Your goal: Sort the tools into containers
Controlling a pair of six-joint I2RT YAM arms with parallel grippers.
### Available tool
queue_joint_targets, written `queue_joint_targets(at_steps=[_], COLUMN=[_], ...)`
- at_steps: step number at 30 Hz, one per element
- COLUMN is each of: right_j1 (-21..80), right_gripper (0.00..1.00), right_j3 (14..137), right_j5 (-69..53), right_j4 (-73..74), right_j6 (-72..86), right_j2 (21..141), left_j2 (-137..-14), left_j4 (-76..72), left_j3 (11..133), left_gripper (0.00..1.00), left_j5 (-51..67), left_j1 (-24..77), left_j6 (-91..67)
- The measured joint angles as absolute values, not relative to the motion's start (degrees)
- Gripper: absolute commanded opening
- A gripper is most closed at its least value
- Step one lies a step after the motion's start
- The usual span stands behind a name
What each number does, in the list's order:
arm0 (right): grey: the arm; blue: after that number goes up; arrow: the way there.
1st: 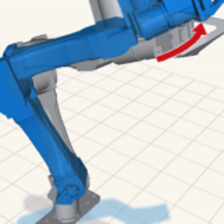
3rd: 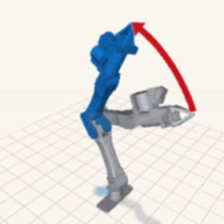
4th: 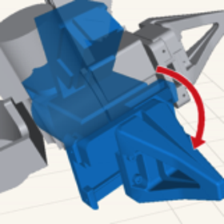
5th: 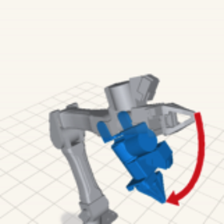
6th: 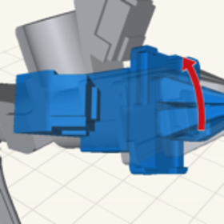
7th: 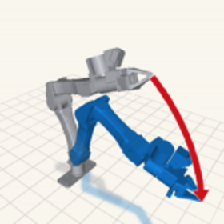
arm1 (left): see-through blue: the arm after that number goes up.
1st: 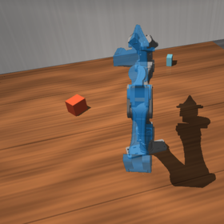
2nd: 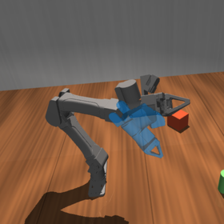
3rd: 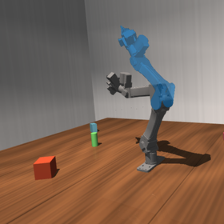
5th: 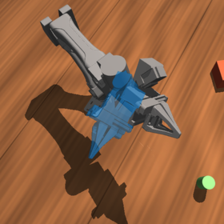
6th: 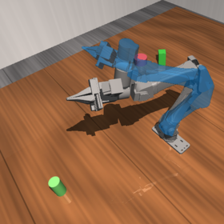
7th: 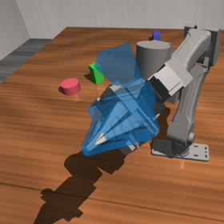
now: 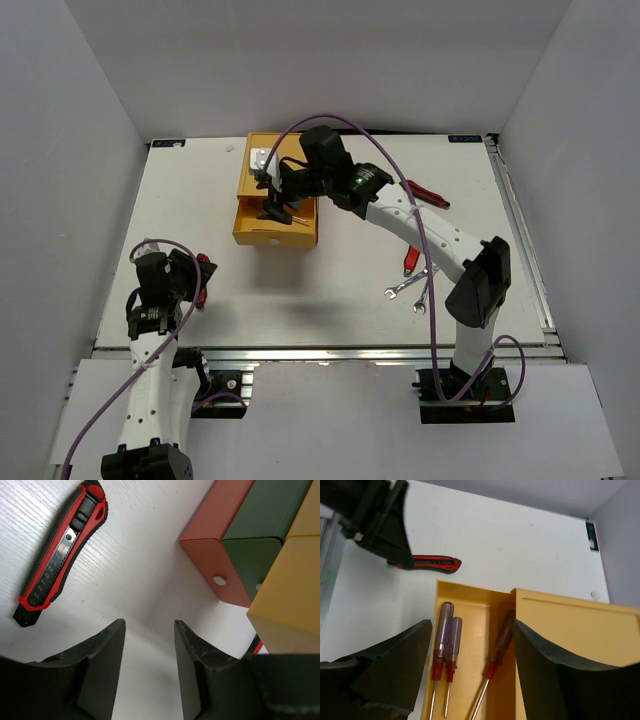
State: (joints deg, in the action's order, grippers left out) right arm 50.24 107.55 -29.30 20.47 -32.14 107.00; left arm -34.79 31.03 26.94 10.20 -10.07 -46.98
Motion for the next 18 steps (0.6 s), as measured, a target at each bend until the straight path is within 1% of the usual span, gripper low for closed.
queue_joint_targets(at_steps=[1,2,3,4,7,11,14,16,18], right_j1=[50.2,50.1,50.1,50.1,50.6,53.1,55.7,58.0,58.9], right_gripper=[0.57,0.5,0.12,0.0,0.0,0.0,0.0,0.0,0.0], right_j3=[108.6,109.0,109.0,109.0,108.0,102.1,97.0,93.9,93.4], right_j5=[-31.4,-33.7,-38.3,-40.9,-47.0,-48.1,-43.3,-36.7,-30.4], right_j4=[22.2,23.6,26.7,28.3,35.1,40.6,40.5,40.1,37.9], right_j6=[-33.2,-34.4,-36.4,-38.2,-44.0,-49.0,-49.5,-48.9,-46.8], right_j2=[106.9,106.3,104.9,103.9,101.4,98.5,98.1,98.8,99.8], left_j2=[-34.8,-34.7,-34.6,-34.5,-34.3,-34.3,-34.4,-34.5,-34.4], left_j4=[30.8,30.5,29.9,29.6,28.9,27.8,27.4,26.8,26.4], left_j3=[26.9,26.9,26.9,26.9,26.9,26.7,26.6,26.3,25.8], left_gripper=[0.53,0.53,0.52,0.52,0.52,0.52,0.52,0.52,0.52], left_j5=[10.4,10.7,11.0,11.2,11.5,11.9,12.1,12.5,12.5], left_j1=[-10.1,-10.1,-10.1,-10.1,-10.1,-10.1,-10.1,-10.1,-10.1], left_j6=[-47.0,-47.0,-47.0,-47.0,-47.1,-47.3,-47.3,-47.3,-47.5])
